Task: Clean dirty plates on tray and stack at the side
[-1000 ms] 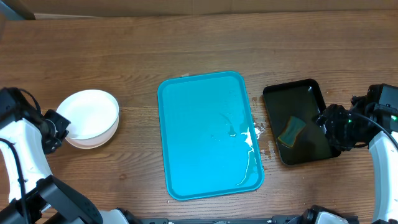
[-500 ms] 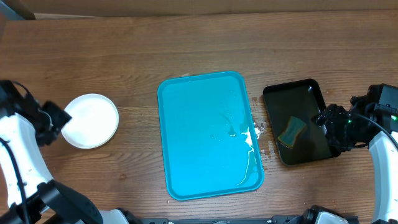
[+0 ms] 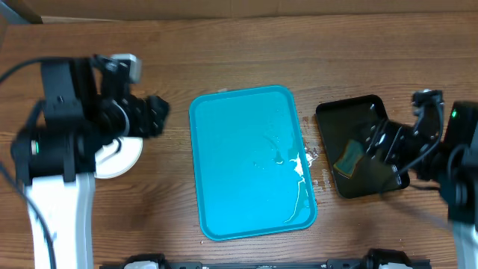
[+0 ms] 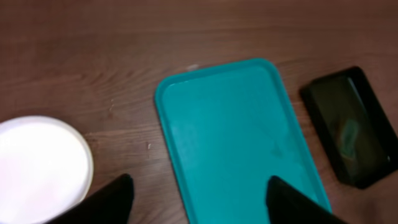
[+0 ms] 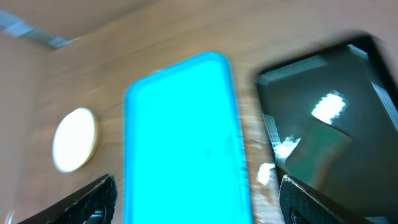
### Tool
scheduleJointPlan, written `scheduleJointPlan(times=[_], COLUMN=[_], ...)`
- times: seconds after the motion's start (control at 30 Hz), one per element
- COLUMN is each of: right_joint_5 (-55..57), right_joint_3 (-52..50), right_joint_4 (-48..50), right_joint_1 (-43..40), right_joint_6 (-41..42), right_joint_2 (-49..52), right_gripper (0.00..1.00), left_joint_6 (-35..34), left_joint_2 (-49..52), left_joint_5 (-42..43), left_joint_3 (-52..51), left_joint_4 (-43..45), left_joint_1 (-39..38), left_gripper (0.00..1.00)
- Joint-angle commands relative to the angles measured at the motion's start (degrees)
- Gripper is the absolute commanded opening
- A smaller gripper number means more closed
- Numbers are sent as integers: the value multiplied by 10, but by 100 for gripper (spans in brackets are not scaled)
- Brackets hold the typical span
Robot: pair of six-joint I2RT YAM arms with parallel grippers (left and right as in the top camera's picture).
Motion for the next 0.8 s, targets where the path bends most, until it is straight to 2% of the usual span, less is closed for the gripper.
scheduleJointPlan(times=[0.0, 0.1, 0.13, 0.17, 0.33, 0.77], right_joint_5=[-23, -17, -8, 5, 12, -7], right_joint_3=[8, 8, 8, 8, 8, 8], right_joint_4=[9, 10, 9, 9, 12, 3], right_joint_1=[69, 128, 142, 155, 170, 170], right_joint_6=[7, 11, 11, 11, 11, 11], right_joint_2=[-27, -37, -37, -36, -25, 21], right_gripper=[86, 87, 92, 100, 100, 100], left_joint_6=[10, -4, -8, -15, -18, -18], left_joint_2=[-50, -85, -95, -105, -119, -95], left_joint_5=[-44, -47, -47, -47, -44, -45], left_joint_3=[11, 11, 11, 11, 11, 11], left_joint_4=[-17, -52, -65, -77, -114, -111], left_joint_1=[-47, -60, -61, -62, -62, -62], left_gripper=[79, 82, 86, 99, 100, 100])
